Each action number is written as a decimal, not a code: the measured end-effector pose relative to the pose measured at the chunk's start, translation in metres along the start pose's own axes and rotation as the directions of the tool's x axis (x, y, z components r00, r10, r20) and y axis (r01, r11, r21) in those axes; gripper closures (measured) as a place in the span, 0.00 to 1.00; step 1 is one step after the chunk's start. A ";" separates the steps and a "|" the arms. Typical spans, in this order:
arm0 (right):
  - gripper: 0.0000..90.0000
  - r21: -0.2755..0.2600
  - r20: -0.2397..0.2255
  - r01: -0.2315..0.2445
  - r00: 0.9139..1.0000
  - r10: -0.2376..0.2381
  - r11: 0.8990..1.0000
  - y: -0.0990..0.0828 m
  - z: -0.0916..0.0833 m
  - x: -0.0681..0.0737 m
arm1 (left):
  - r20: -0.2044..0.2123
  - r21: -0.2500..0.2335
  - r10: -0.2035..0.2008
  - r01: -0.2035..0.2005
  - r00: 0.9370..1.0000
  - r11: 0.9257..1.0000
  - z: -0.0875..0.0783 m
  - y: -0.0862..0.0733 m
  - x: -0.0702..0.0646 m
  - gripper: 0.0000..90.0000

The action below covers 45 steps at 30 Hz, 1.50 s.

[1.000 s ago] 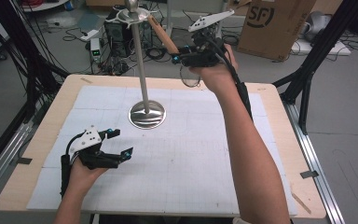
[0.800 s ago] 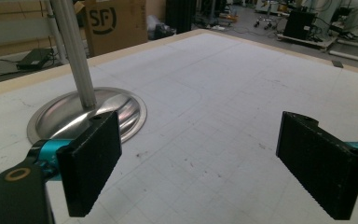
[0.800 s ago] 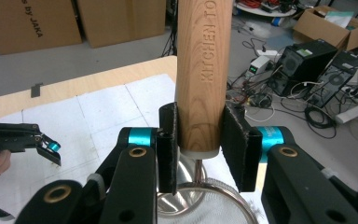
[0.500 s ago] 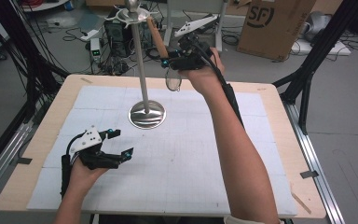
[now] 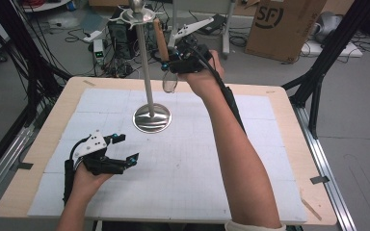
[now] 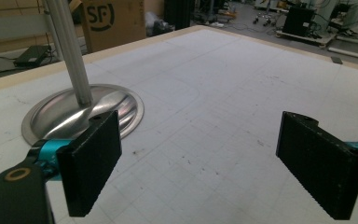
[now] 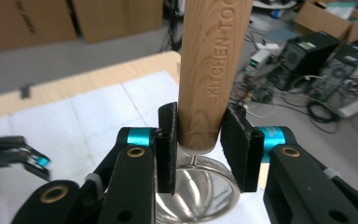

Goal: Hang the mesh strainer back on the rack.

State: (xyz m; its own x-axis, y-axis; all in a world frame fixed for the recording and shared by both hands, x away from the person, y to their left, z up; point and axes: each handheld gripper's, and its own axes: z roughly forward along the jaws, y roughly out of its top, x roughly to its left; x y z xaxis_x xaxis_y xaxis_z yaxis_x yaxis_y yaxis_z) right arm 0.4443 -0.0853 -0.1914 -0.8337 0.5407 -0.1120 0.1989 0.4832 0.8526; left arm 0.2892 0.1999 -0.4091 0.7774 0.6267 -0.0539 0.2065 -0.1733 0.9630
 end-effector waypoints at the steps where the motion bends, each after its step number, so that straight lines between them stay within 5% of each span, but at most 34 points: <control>1: 0.67 -0.006 0.008 0.001 1.000 -0.001 1.000 0.000 -0.001 0.000 | 0.002 0.000 0.001 -0.001 1.000 1.000 0.000 0.000 0.000 0.16; 4: 0.59 -0.018 0.026 -0.008 1.000 0.008 1.000 0.001 -0.004 0.000 | 0.005 0.003 0.005 -0.005 1.000 1.000 0.000 0.000 0.000 0.16; 24: 0.48 -0.026 0.011 -0.060 0.998 0.060 0.998 -0.032 -0.023 -0.005 | 0.009 0.005 0.012 -0.012 1.000 1.000 0.000 0.000 -0.001 0.16; 45: 0.43 -0.043 -0.020 -0.036 0.999 0.035 0.998 -0.067 -0.058 0.002 | 0.000 0.015 0.014 -0.014 1.000 1.000 0.001 -0.001 -0.002 0.16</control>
State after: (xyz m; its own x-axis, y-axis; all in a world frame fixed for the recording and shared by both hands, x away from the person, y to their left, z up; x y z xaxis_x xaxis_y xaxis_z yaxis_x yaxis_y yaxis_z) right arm 0.3991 -0.1568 -0.2190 -0.8362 0.5437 -0.0722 0.2061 0.4335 0.8773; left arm 0.2880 0.1984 -0.4102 0.7803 0.6241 -0.0405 0.2045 -0.1935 0.9596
